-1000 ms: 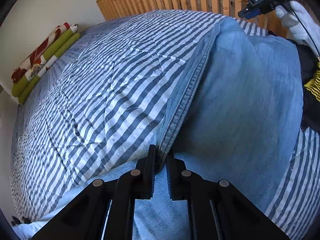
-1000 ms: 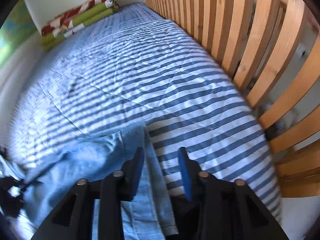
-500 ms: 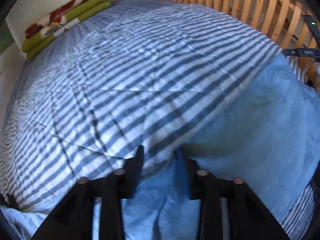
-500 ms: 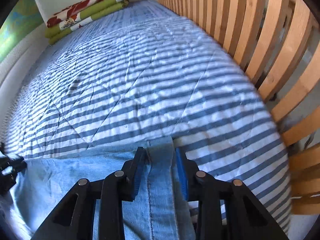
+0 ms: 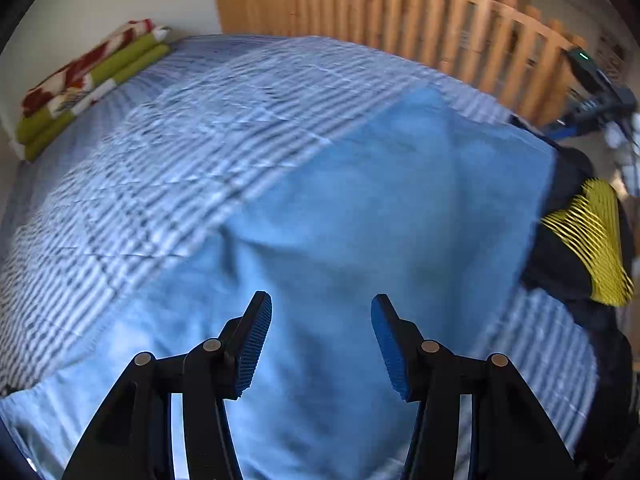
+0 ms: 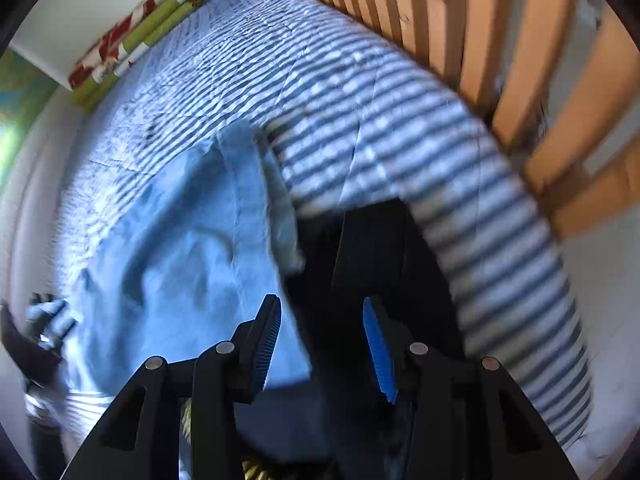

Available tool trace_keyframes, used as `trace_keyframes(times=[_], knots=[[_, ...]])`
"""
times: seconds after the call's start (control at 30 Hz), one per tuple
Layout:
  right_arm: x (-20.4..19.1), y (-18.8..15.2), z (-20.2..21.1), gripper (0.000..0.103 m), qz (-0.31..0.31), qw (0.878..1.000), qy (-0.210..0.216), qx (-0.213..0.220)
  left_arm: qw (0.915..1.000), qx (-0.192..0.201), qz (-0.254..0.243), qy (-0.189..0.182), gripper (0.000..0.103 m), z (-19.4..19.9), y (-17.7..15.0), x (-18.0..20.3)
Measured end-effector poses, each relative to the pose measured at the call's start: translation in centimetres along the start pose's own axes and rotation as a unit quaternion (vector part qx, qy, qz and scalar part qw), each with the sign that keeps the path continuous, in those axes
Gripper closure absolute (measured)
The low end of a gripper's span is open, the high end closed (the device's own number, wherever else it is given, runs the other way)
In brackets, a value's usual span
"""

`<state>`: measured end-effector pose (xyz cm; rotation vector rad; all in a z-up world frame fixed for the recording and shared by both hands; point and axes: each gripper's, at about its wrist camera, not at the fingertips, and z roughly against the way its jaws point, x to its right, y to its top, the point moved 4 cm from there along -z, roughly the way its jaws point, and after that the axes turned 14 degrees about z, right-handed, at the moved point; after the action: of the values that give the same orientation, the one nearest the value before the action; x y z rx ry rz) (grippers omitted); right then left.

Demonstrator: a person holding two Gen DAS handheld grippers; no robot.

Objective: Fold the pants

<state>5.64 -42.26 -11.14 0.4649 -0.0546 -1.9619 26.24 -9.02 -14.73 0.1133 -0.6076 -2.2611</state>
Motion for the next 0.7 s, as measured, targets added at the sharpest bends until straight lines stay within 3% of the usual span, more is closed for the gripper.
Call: trace_keyframes(times=[0.13,0.2,0.23,0.27,0.3,0.33,0.57,0.7], knots=[[-1.6,-0.9,-1.7,0.064,0.033,0.998,-0.052,-0.035,0.9986,-0.010,-0.040,-0.033,0.047,0.2,-1.6,5.4],[-1.7,-1.3,-2.6,0.064,0.025,0.997,-0.048,-0.052,0.9976,-0.010,-0.060,-0.034,0.047,0.0,-1.7,7.4],[-1.9,-1.2,-2.7,0.070,0.023,0.997,-0.052,-0.051,0.9969,-0.013,-0.069,-0.037,0.047,-0.1,-1.7,8.4],[-2.1,-1.0,-2.4,0.075,0.023,0.997,-0.053,-0.043,0.9962,-0.017,-0.075,-0.042,0.047,-0.4,-1.7,9.3],[-2.4,-0.7,-2.0,0.087,0.020,0.998,-0.051,-0.037,0.9954,-0.021,-0.083,-0.043,0.047,-0.7,-1.7,10.1],[-2.5,-0.3,-1.5,0.092,0.015,0.998,-0.049,-0.026,0.9944,-0.025,-0.092,-0.045,0.047,-1.1,-1.6,10.9],[-6.9,7.1,3.2,0.096,0.008,0.997,0.017,0.077,0.9936,-0.047,-0.081,-0.064,0.047,-4.5,-1.5,13.1],[-10.6,8.8,5.9,0.096,0.066,0.993,-0.030,0.090,0.9931,-0.057,-0.069,-0.076,0.048,-5.2,-2.0,12.7]])
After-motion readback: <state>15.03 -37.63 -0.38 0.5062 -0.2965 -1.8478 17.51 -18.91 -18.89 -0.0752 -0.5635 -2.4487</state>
